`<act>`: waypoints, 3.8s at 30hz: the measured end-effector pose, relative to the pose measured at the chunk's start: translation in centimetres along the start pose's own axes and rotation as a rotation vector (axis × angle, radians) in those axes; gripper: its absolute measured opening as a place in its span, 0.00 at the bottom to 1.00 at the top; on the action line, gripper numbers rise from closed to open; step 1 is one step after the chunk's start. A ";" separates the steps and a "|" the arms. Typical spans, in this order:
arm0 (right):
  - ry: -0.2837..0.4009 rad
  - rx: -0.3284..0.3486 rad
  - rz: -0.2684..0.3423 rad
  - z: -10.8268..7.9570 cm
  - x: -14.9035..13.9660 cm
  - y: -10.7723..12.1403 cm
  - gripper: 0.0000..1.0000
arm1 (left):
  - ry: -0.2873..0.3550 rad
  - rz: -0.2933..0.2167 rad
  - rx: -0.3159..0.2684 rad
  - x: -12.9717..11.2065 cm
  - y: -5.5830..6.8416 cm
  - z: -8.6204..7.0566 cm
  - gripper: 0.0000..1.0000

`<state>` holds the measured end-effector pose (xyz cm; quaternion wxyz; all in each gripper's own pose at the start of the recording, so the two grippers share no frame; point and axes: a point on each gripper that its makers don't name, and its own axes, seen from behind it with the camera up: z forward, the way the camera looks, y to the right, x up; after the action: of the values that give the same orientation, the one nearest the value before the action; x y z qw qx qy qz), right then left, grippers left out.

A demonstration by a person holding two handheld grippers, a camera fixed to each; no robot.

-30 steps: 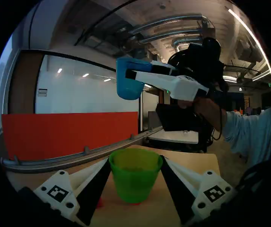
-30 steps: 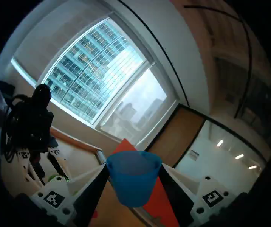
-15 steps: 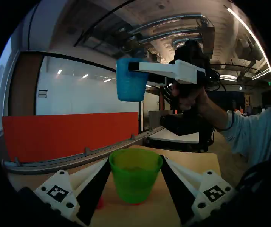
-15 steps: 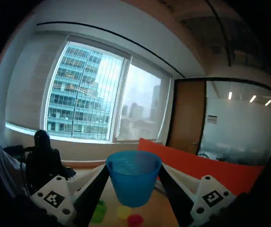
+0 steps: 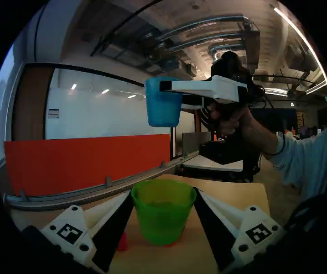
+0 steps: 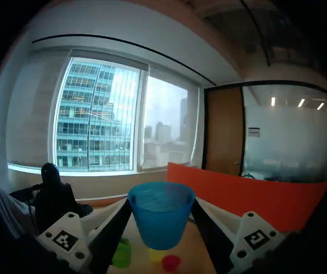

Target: Pour water

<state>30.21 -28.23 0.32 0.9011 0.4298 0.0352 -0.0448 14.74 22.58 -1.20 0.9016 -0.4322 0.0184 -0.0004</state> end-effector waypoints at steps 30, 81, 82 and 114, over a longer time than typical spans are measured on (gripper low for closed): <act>-0.022 -0.059 -0.030 -5.3 -5.1 1.8 0.91 | -0.032 0.002 0.067 -1.4 -1.8 -2.9 0.89; -0.391 0.157 -0.028 -6.1 -27.3 -3.8 0.92 | -0.361 -0.016 0.043 -14.8 -2.6 -3.1 0.89; -0.398 0.160 -0.026 -6.0 -27.7 -3.8 0.92 | -0.370 -0.012 0.042 -15.1 -2.6 -3.0 0.89; -0.599 0.250 -0.034 -5.6 -37.7 -5.4 0.92 | -0.592 0.026 -0.021 -23.3 -1.9 -3.0 0.89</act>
<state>-8.00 -25.37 -3.55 0.8108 0.5041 -0.2301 -0.1883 -8.63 19.45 -0.86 0.8632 -0.4226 -0.2398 0.1372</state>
